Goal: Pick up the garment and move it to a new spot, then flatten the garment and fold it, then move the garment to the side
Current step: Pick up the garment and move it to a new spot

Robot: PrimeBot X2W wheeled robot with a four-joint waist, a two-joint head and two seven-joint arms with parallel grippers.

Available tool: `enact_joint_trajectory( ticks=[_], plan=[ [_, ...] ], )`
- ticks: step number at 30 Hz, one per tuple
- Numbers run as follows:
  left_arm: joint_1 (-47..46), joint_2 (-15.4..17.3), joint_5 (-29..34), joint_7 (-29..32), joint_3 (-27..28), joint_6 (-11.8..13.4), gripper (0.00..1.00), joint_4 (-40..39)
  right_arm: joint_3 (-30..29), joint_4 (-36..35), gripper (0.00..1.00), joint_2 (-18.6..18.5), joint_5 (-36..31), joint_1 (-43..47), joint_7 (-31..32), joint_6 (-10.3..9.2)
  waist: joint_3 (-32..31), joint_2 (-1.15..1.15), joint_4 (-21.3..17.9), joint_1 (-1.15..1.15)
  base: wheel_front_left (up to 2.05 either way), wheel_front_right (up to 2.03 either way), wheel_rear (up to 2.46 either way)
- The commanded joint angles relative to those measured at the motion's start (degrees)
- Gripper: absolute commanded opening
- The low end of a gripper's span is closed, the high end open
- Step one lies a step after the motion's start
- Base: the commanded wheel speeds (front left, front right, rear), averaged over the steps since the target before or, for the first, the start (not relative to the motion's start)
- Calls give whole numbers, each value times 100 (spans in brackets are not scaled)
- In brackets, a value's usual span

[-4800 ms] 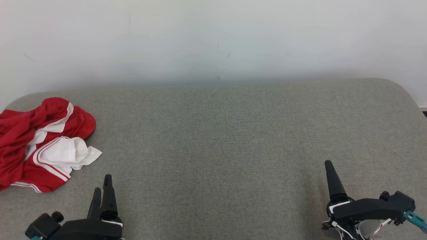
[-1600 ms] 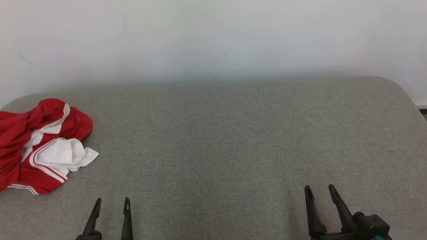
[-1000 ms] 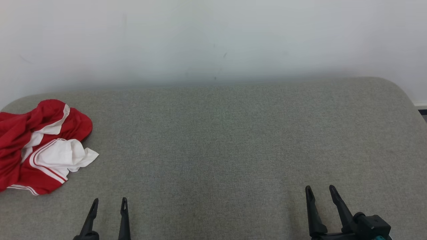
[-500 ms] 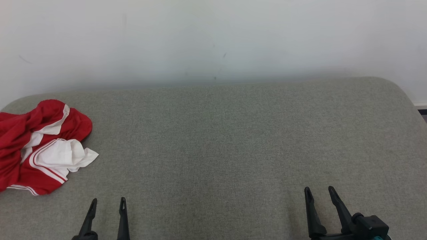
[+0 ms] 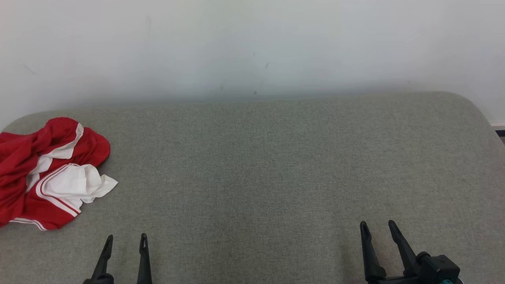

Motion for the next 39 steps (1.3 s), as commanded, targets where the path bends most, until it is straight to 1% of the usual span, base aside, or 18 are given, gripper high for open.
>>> enact_joint_trajectory(
  ticks=[1, 9, 14, 17, 25, 35, 39],
  plan=[
    [54, 13, -17, -14, 15, 28, 100, -5, -6, 0, 100, -9, 21, 2, -10, 21, 0, 0, 8, 0, 0, 0, 0],
    [31, 13, 48, -14, 25, 44, 100, 16, 14, -9, 100, -9, 57, 35, -10, 21, 3, 0, 139, 0, 0, 0, 0],
    [48, 12, 68, -14, 51, 125, 100, 27, -3, -25, 100, -9, 49, 85, -10, 21, -1, 0, 328, 0, 0, 0, 0],
    [29, 13, 90, -14, 58, 102, 100, 62, -6, -20, 100, -9, 41, 105, -10, 21, -10, 0, 499, 0, 0, 0, 0],
    [67, 12, 87, -14, 141, 160, 100, 107, 37, -10, 100, -9, 35, 162, -10, 20, -84, 0, 1012, 0, 0, 0, 0],
    [157, 12, 97, -14, 381, 353, 100, 181, 51, -37, 100, -8, -28, 216, -10, 20, -196, 0, 1734, 0, 0, 0, 0],
    [191, 13, 98, -14, 417, 392, 100, 223, 60, -39, 100, -9, -5, 265, -10, 20, -240, 0, 1996, 0, 0, 0, 0]
  ],
)
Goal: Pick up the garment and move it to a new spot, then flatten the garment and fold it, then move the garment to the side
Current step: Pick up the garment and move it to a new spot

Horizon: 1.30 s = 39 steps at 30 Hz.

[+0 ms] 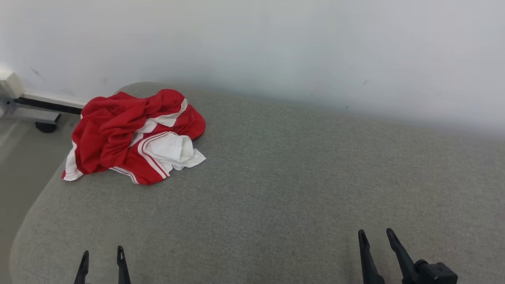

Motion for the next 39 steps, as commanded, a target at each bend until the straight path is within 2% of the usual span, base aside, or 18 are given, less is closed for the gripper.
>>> enact_joint_trajectory(
  ticks=[1, 12, 22, 35, 39],
  plan=[
    [75, 13, 19, -14, 20, 25, 100, 16, 22, 7, 100, -7, 11, 97, -10, 19, -88, 0, 343, 0, 0, 0, 0],
    [150, 13, -9, -14, 80, 76, 100, 18, 68, -22, 100, -8, -56, 74, -10, 19, -149, 0, 772, 0, 0, 0, 0],
    [198, 13, -42, -14, 47, 177, 100, -52, 28, -140, 100, -8, -93, 113, -10, 19, -127, 0, 926, 0, 0, 0, 0],
    [-11, 14, -266, -14, -39, 310, 100, -121, 71, -143, 100, -8, -125, -3, -10, 19, 7, 0, 725, 0, 0, 0, 0],
    [-307, 15, -316, -15, 22, 268, 100, -139, 75, -169, 100, -8, -161, -97, -10, 19, 158, 0, 581, 0, 0, 0, 0]
  ],
)
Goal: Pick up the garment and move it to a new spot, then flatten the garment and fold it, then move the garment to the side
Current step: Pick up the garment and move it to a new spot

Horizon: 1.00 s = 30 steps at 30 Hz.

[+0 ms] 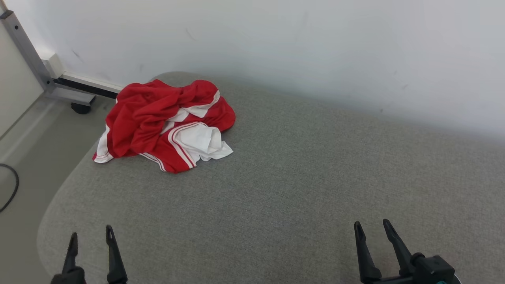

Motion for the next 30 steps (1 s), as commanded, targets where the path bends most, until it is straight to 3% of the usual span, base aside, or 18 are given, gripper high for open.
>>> enact_joint_trajectory(
  ticks=[1, 16, 24, 30],
  plan=[
    [-187, 14, 16, -14, 57, -34, 100, -11, 28, -12, 100, -9, -33, -75, -10, 19, 150, 0, -149, 0, 0, 0, 0],
    [-2457, 485, -158, -14, 775, -536, 100, 685, 119, -220, 100, -11, -70, -813, -9, 19, 1204, 0, -1316, 0, 0, 0, 0],
    [-3714, 1230, -396, 45, 1030, -846, 100, 1966, 91, -419, 100, -6, 66, -1151, -10, 19, 1664, 0, -2104, 0, 0, 0, 0],
    [-4285, 1706, -474, 288, 1104, -871, 100, 2530, 7, -486, 100, -4, 172, -1263, -10, 19, 1843, 0, -2486, 0, 0, 0, 0]
  ],
)
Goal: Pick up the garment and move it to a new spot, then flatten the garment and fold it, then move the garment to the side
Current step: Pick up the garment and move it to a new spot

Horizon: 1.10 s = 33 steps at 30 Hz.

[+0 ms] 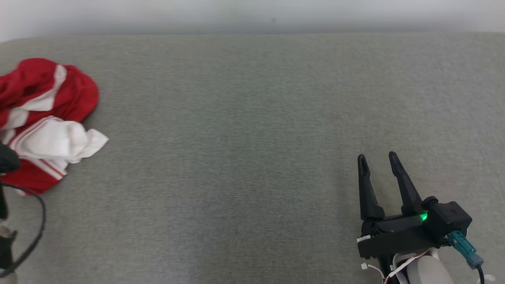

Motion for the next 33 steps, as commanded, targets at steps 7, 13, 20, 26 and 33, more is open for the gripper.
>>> enact_joint_trajectory(
  ticks=[7, 13, 20, 26, 33],
  plan=[
    [-453, 589, -14, 557, 70, 48, 100, 570, -28, -53, 100, 2, 152, -135, -9, 19, 521, -2, -729, -2, 0, 0, 0],
    [-622, 960, 146, 1188, -128, 5, 100, 982, -26, -50, 100, 2, 224, -173, -9, 19, 607, -2, -877, -2, 0, 0, 0],
    [-570, 1096, 193, 2084, -251, 119, 100, 1440, -66, -34, 100, 3, 258, -194, -9, 19, 627, -2, -925, -2, 0, 0, 0],
    [-650, 1056, 140, 2340, -284, 217, 100, 1560, -63, -25, 100, 2, 274, -213, -9, 19, 629, -2, -938, -2, 0, 0, 0],
    [-602, 1033, 183, 2389, -408, 234, 0, 1530, -94, -3, 100, 3, 247, -166, -9, 19, 558, -2, -901, -2, 0, 0, 0]
  ],
)
